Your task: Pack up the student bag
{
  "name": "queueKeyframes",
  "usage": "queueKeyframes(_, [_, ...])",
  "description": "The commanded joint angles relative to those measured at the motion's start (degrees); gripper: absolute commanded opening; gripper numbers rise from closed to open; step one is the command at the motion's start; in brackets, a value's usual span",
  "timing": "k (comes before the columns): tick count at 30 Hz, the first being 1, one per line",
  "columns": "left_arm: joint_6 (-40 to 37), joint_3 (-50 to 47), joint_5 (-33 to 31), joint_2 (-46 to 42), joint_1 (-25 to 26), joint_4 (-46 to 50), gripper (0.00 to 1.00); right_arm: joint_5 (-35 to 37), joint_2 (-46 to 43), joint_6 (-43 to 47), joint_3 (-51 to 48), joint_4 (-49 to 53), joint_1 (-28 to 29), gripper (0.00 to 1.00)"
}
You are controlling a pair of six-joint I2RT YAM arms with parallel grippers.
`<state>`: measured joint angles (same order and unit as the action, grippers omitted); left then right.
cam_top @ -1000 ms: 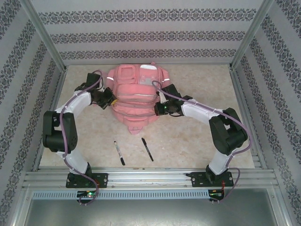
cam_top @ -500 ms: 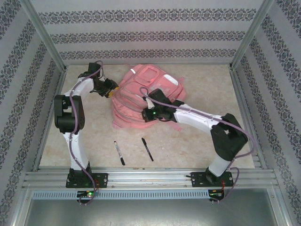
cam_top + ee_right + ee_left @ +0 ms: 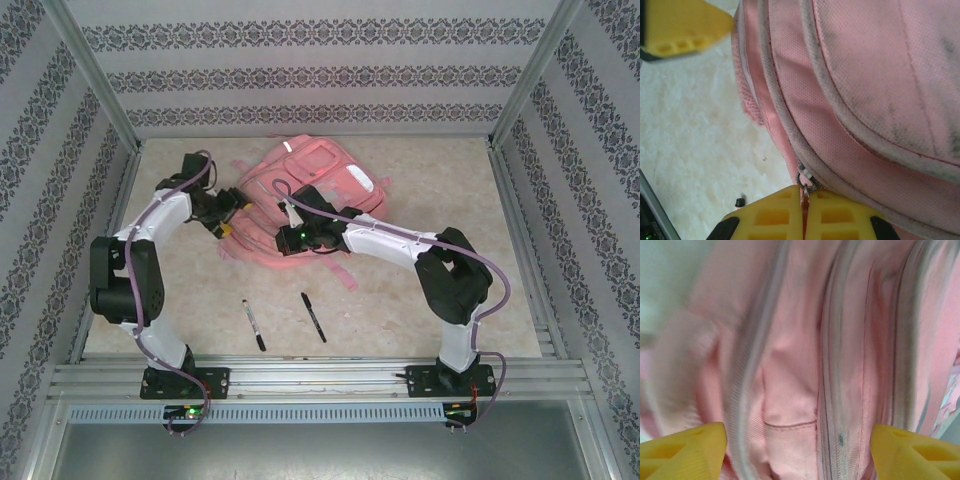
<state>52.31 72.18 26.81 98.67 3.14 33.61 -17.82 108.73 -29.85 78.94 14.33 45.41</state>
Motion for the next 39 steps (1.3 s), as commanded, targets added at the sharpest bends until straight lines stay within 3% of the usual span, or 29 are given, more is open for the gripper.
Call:
queueKeyframes(1, [9.38,-1.32,1.25,0.08,3.62,-7.7,0.76,-2.86,-0.05,-0.04,2.23,-3.66,1.42,0.0])
queueKeyframes(4, [11.6,-1.02,-0.16,1.23,5.12,-8.69,0.71,-2.66,-0.15,-0.26,1.78,-5.41,1.96,0.0])
queueKeyframes(6, [12.81,-1.94,-1.53,1.43,6.21,-9.81,0.58,-2.91,0.38,-0.23,2.83,-4.7,2.05,0.0])
queueKeyframes(10, [11.31,-2.38,-4.73,1.2,6.75,-9.78,0.06,-1.69,-0.35,-0.28,2.52,-4.08,2.18,0.0])
queueKeyframes(11, [10.01,-1.78,-6.18,0.79,6.55,-8.56,0.0,-0.83,-0.81,0.5,1.98,-3.4,2.06,0.0])
queueKeyframes(15, [6.27,-1.69,-7.78,-1.34,4.71,-6.68,0.0,2.77,-4.09,4.64,-2.89,0.62,0.14,0.0])
queueKeyframes(19, [4.27,-1.37,-4.09,-1.34,2.03,-6.05,0.0,8.18,-9.15,10.62,-11.41,2.51,-3.15,0.0])
queueKeyframes(27, [-4.35,0.99,-0.98,-0.7,0.07,-2.05,0.0,13.41,-10.42,14.09,-15.99,5.29,-21.41,0.0])
queueKeyframes(30, [-7.74,1.99,1.18,-0.39,-0.15,0.41,0.0,11.47,-7.54,11.81,-14.51,5.22,-27.98,0.0])
queueKeyframes(32, [-8.98,1.4,2.27,-0.72,-0.15,0.88,0.0,5.37,-6.52,9.65,-13.28,5.51,-31.51,0.0])
queueKeyframes(35, [-11.33,0.85,7.81,-1.47,0.19,-0.24,0.01,0.5,-8.69,8.48,-14.49,2.51,-32.93,0.1])
queueKeyframes(36, [-12.56,0.68,8.94,-2.2,0.61,-0.3,0.08,0.13,-9.43,8.75,-14.62,2.38,-32.93,0.15])
queueKeyframes(37, [-14.24,0.59,9.07,-3.47,0.97,0.34,0.21,-0.14,-10.57,9.03,-14.67,2.83,-32.91,0.21])
queueKeyframes(38, [-16.14,0.59,8.77,-4.95,1.36,1.47,0.41,0.08,-11.9,9.47,-14.67,3.7,-32.9,0.26])
queueKeyframes(39, [-17.53,0.57,8.68,-6.25,1.57,2.52,0.48,1.15,-13.27,9.9,-14.83,4.81,-32.82,0.3])
